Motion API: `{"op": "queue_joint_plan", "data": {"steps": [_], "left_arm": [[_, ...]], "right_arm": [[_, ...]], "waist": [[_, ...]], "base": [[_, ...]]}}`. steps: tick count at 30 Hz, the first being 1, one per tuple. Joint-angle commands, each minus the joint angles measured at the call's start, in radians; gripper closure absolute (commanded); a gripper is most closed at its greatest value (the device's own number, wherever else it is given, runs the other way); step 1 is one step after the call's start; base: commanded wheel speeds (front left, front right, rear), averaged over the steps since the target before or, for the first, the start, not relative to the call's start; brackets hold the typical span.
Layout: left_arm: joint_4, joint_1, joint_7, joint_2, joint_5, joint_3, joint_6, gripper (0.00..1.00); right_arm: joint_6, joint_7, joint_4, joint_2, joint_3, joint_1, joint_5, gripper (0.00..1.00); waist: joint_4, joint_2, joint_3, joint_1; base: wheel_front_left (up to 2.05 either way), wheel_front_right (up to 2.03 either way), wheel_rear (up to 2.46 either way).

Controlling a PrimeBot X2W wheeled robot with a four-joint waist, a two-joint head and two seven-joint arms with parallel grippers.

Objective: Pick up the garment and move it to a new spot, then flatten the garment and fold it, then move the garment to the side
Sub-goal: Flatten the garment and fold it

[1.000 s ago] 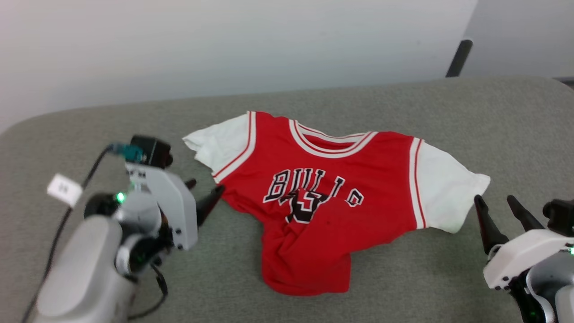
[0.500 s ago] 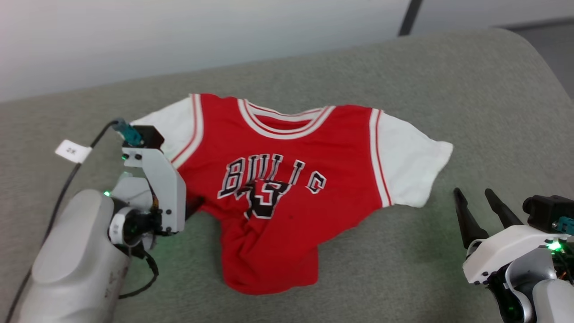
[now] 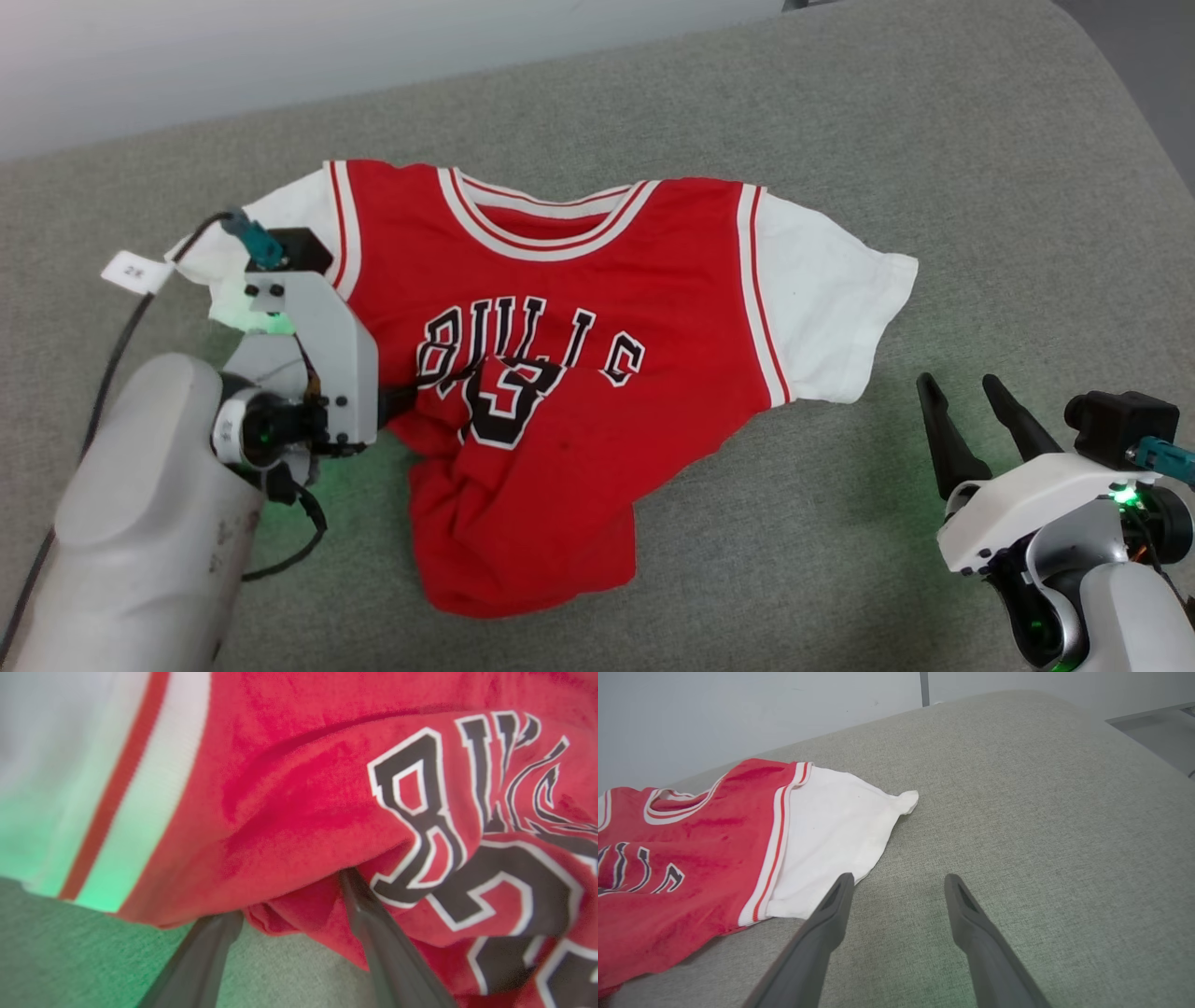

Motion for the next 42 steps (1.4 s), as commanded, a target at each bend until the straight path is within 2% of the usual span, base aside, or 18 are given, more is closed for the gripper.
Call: {"op": "queue_joint_plan", "data": {"steps": [1,2,8,12,24,35,40,42], "left_arm": [[0.078,0.073,0.029,-0.042,-0.013,-0.028,0.014,0.51],[0.088,0.077,0.039,-0.047,-0.019,-0.030,0.014,1.00],[0.081,0.094,0.101,-0.063,-0.063,-0.025,0.016,1.00],[0.028,0.113,0.147,-0.041,-0.077,-0.022,0.031,1.00],[-0.300,0.206,0.222,0.022,-0.109,-0.006,0.086,1.00],[-0.628,0.389,0.347,0.104,-0.132,0.003,0.200,1.00],[-0.670,0.444,0.314,0.120,-0.123,0.007,0.184,1.00],[-0.654,0.450,0.285,0.115,-0.120,0.012,0.173,0.80]], "right_arm": [[-0.001,-0.008,0.007,0.003,0.005,-0.016,0.002,0.00],[-0.001,-0.009,0.011,0.004,0.006,-0.018,0.003,0.00],[-0.001,-0.012,0.023,-0.008,-0.007,-0.012,-0.003,0.00],[-0.001,-0.005,0.023,-0.013,-0.016,-0.004,-0.010,0.00],[-0.001,0.021,0.008,-0.019,-0.028,0.030,-0.024,0.00],[-0.001,0.054,-0.024,-0.024,-0.035,0.064,-0.030,0.00],[-0.001,0.065,-0.036,-0.023,-0.039,0.066,-0.031,0.00],[-0.001,0.067,-0.038,-0.021,-0.033,0.062,-0.028,0.00]], "waist": [[-0.003,0.0000,0.006,0.0000],[-0.003,0.0000,0.005,0.0000],[0.018,0.0000,-0.014,0.0000],[0.045,0.0000,-0.038,0.0000],[0.134,0.0000,-0.104,0.0000],[0.177,0.0000,-0.143,0.0000],[0.184,0.0000,-0.140,0.0000],[0.185,0.0000,-0.143,0.0000]], "base": [[0.00,0.00,0.00],[0.00,0.00,0.00],[0.00,0.00,0.00],[0.00,0.00,0.00],[0.00,0.00,0.00],[0.00,0.00,0.00],[0.00,0.00,0.00],[0.00,0.00,0.00]]}}
